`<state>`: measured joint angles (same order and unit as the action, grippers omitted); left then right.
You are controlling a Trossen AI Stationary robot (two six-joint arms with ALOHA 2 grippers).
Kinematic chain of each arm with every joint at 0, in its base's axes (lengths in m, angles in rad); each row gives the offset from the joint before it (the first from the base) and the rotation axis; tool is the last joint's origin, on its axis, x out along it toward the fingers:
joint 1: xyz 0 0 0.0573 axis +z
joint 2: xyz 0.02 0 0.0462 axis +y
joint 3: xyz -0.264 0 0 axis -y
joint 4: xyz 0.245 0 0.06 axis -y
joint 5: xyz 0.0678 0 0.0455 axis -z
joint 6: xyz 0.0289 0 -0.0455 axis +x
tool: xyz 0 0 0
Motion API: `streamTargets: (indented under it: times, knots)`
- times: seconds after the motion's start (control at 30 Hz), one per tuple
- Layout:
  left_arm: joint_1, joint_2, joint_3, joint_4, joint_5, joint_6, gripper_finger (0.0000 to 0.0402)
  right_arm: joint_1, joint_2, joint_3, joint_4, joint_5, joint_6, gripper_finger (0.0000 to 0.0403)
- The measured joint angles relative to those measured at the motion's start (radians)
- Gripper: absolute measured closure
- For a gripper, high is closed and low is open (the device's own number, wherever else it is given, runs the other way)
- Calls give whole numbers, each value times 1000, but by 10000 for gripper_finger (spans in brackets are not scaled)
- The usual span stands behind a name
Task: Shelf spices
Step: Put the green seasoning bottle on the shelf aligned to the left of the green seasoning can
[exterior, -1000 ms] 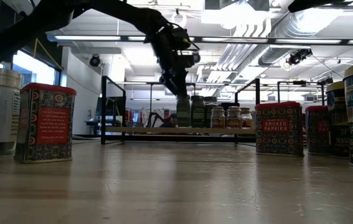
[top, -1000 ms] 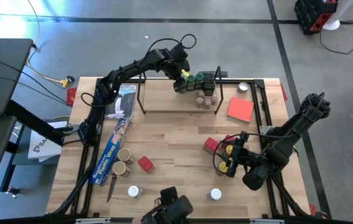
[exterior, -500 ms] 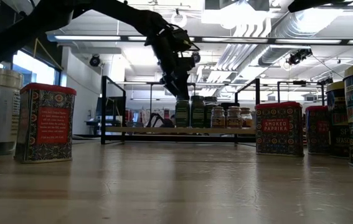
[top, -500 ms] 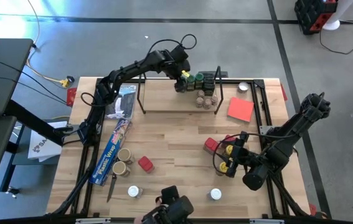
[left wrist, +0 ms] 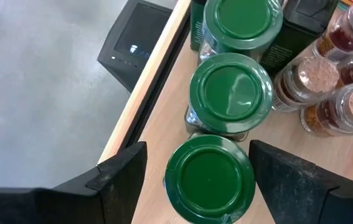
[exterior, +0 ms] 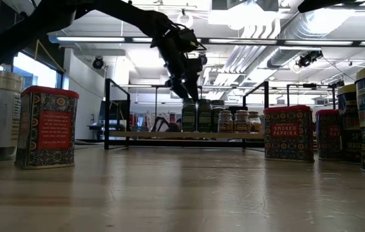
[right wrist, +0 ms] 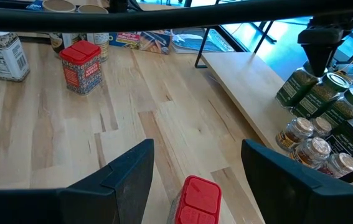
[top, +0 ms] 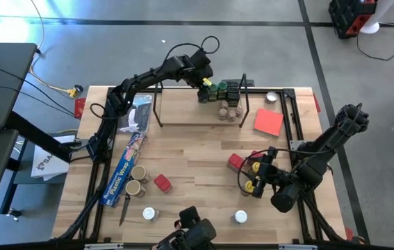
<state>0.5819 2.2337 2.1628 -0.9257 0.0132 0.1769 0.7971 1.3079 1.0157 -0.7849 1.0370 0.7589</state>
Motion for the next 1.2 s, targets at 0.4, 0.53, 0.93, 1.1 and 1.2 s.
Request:
streamTargets:
  times: [0.4, 0.53, 0.93, 1.1, 1.2]
  knots:
    - [-11, -134, 0, -80, -59, 27, 124, 0, 0, 0, 1, 0, 3, 167]
    - [-12, -142, 0, -203, -106, 29, 126, 0, 0, 0, 4, 0, 10, 167]
    - [3, -138, -314, -17, -101, -90, 226, 0, 0, 0, 12, 0, 2, 167]
    - [2, -138, -377, 84, -51, -117, 253, 0, 0, 0, 12, 0, 0, 167]
    - [-1, -138, -389, 129, -49, -140, 258, 0, 0, 0, 11, 0, 0, 167]
